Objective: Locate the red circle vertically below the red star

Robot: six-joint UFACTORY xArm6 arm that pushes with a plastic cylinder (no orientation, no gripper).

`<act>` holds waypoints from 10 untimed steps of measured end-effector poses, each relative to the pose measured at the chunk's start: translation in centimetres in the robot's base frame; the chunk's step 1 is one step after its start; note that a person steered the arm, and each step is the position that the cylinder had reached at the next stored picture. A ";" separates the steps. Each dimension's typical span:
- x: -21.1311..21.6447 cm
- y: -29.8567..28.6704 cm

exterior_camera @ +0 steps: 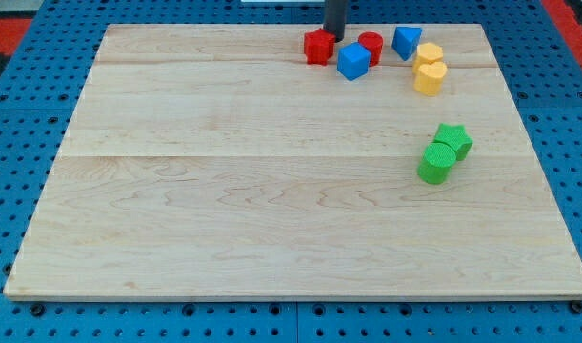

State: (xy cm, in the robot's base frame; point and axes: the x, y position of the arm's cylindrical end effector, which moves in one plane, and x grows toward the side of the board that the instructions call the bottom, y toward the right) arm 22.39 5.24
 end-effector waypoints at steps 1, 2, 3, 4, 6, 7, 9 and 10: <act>0.2 -1.3; 0.0 -1.8; -2.7 1.5; -2.9 7.9; -0.6 5.4; 1.1 6.4; 5.5 7.4; 8.1 7.5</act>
State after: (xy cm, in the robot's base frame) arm 30.52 12.70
